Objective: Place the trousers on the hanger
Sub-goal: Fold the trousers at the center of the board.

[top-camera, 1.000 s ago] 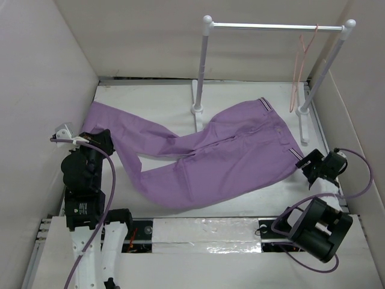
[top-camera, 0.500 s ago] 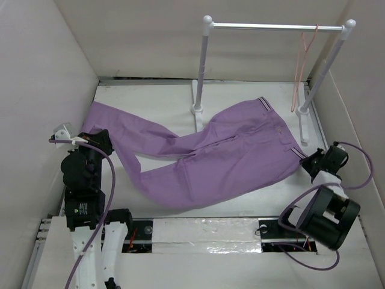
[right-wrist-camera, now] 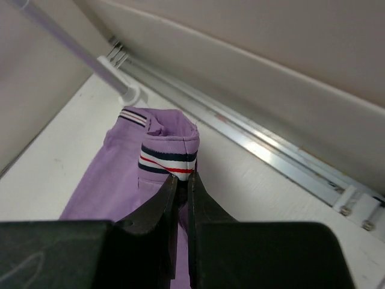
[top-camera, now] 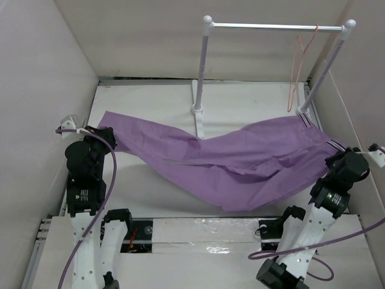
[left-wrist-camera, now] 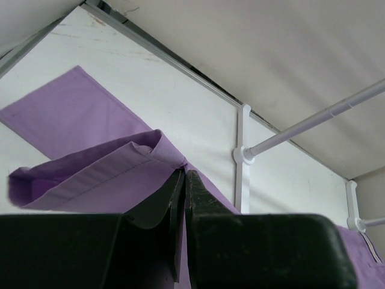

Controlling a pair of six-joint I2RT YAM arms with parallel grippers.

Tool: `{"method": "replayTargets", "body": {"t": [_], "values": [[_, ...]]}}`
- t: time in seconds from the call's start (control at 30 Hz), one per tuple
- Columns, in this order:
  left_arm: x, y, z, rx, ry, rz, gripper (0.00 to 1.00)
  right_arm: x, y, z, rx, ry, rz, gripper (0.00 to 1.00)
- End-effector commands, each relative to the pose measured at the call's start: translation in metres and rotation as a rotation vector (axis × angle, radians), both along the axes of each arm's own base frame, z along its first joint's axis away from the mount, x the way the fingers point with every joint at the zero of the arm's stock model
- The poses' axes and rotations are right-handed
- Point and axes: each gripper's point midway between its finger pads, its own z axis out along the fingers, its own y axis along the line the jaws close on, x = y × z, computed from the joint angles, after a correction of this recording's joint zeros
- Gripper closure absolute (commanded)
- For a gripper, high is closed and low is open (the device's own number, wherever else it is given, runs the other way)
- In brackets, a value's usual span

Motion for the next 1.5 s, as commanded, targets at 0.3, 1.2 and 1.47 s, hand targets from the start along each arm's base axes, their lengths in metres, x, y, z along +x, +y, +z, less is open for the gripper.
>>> {"method": "replayTargets", "body": {"t": [0.3,1.2,1.47], "values": [[-0.004,0.049,-0.019,-0.051,0.011,0.304,1.0,-0.055,0.003,-0.001,-0.106,0.101,-0.139,0.92],[-0.008,0.205,-0.087,0.016,0.547,1.086,1.0,0.129,-0.028,0.011,0.055,-0.03,0.259,0.95],[0.024,0.225,-0.09,0.133,0.631,1.053,1.0,0.156,-0.024,0.021,0.049,-0.033,0.245,0.95]]}}
